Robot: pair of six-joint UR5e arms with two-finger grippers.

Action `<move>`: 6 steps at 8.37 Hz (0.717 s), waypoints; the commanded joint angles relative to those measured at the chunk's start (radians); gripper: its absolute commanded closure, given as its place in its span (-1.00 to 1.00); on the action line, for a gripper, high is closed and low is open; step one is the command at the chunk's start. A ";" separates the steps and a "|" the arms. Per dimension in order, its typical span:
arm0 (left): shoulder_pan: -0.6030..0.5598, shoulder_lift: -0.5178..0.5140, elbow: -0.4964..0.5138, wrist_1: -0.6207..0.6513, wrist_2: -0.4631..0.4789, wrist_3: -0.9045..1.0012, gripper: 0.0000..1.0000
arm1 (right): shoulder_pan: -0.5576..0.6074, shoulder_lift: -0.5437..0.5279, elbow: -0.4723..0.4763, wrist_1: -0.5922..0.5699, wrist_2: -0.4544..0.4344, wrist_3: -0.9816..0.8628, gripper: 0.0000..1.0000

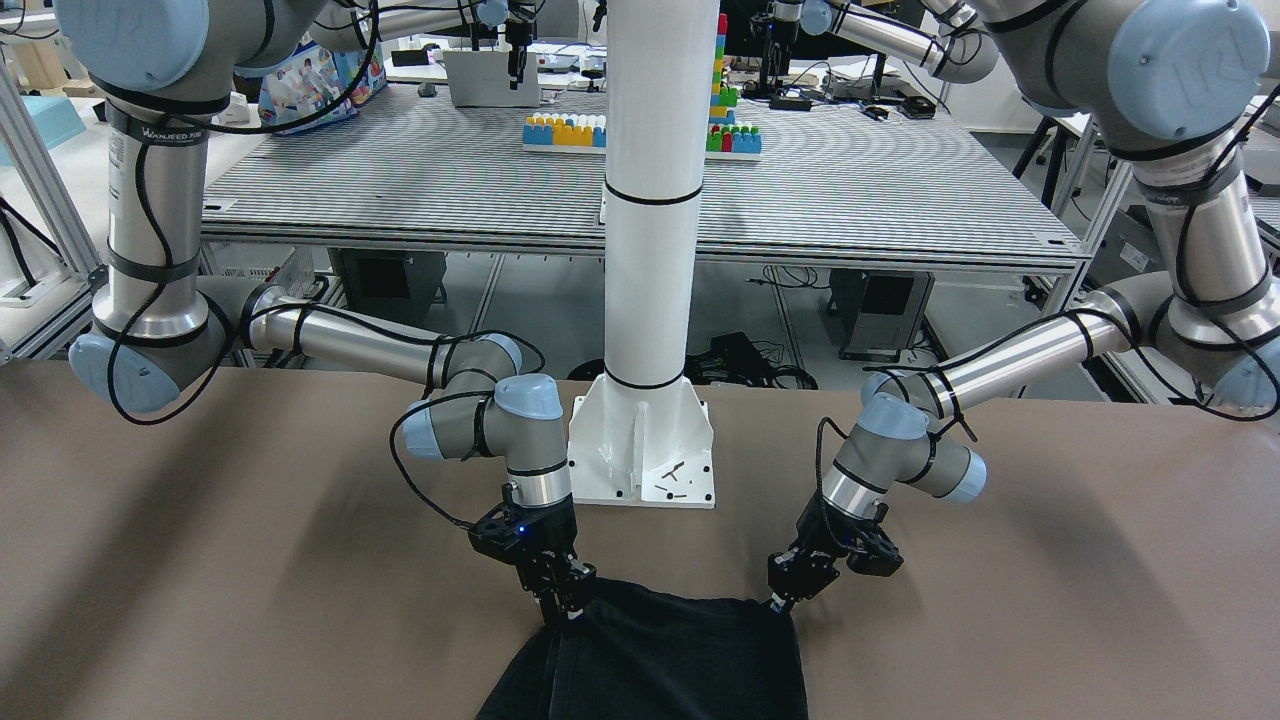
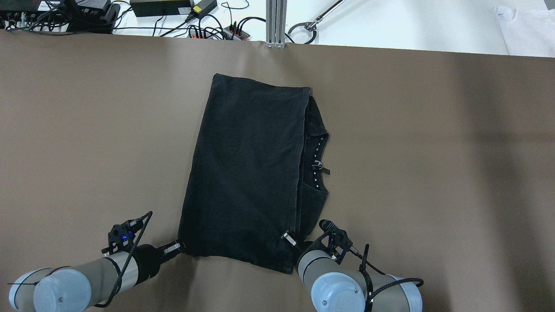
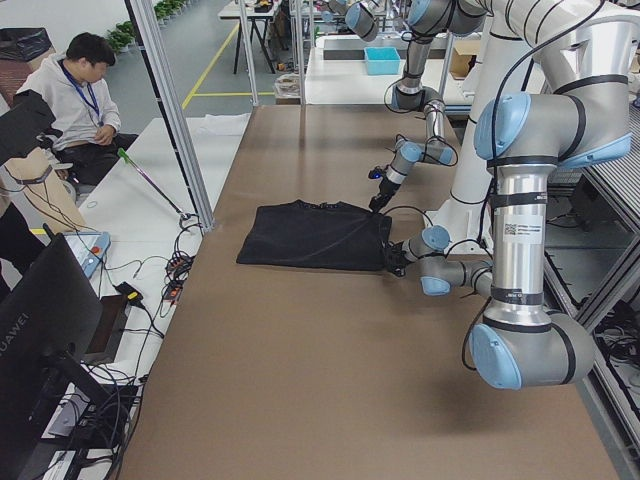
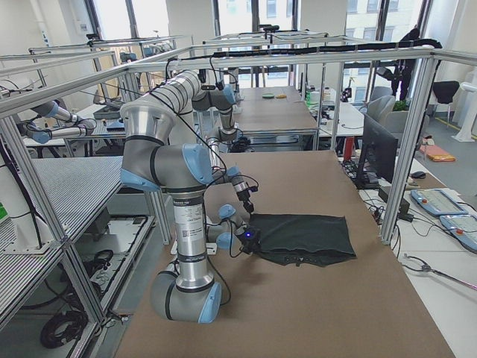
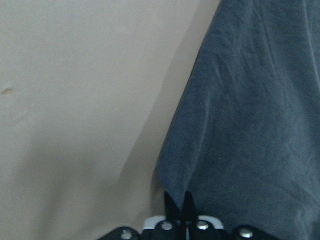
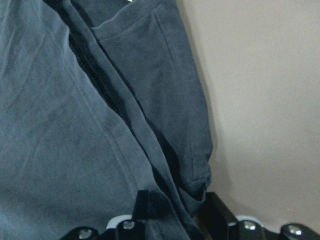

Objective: Fold clothes
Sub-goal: 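Grasp the near corners of the folded shirt with both grippers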

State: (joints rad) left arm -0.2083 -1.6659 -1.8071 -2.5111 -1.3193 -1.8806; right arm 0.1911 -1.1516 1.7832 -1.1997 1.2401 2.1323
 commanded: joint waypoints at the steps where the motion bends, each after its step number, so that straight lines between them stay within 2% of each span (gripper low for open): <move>1: 0.000 0.001 0.000 0.000 0.000 0.000 1.00 | 0.001 0.000 0.001 -0.011 -0.004 0.000 -0.09; 6: 0.000 0.005 0.000 0.002 0.000 0.002 1.00 | -0.001 0.001 -0.002 -0.011 -0.024 0.000 -0.08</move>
State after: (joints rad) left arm -0.2086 -1.6630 -1.8071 -2.5111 -1.3192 -1.8800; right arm 0.1913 -1.1507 1.7826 -1.2103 1.2257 2.1322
